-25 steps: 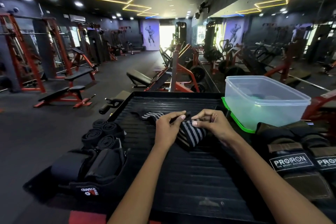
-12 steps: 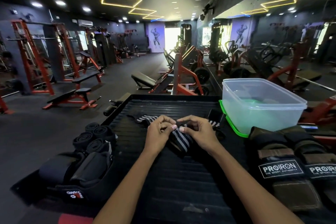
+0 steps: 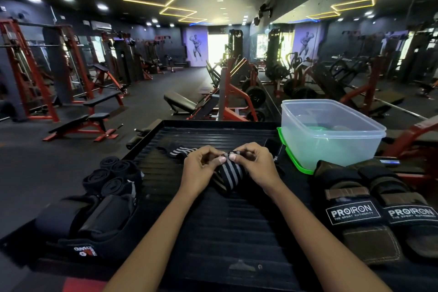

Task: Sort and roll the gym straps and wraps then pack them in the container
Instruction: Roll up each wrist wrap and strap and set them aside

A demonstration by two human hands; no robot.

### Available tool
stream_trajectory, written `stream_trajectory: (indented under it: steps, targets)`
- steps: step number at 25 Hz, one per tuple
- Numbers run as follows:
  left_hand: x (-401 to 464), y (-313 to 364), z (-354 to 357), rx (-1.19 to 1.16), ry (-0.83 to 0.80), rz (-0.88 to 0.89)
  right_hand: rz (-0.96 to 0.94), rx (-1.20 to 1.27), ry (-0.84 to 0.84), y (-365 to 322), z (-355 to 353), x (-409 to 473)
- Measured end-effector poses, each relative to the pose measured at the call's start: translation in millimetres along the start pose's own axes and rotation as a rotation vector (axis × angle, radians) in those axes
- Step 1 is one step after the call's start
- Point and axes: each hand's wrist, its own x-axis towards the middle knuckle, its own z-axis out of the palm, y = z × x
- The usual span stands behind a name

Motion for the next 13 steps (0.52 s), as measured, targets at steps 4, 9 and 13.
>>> stream_trajectory:
  steps: [4, 9, 13]
  targets:
    - [0, 4, -1, -0.221, 0.0, -0.144, 0.041, 0.186, -0.112, -6, -2, 0]
    - [-1, 9, -4, -0.364, 0.011, -0.207, 0.058, 0.291, -0.162, -13, -4, -4]
    - [-1, 9, -5, -0.477, 0.01, -0.271, 0.096, 0.296, -0.246, -14, -7, -3]
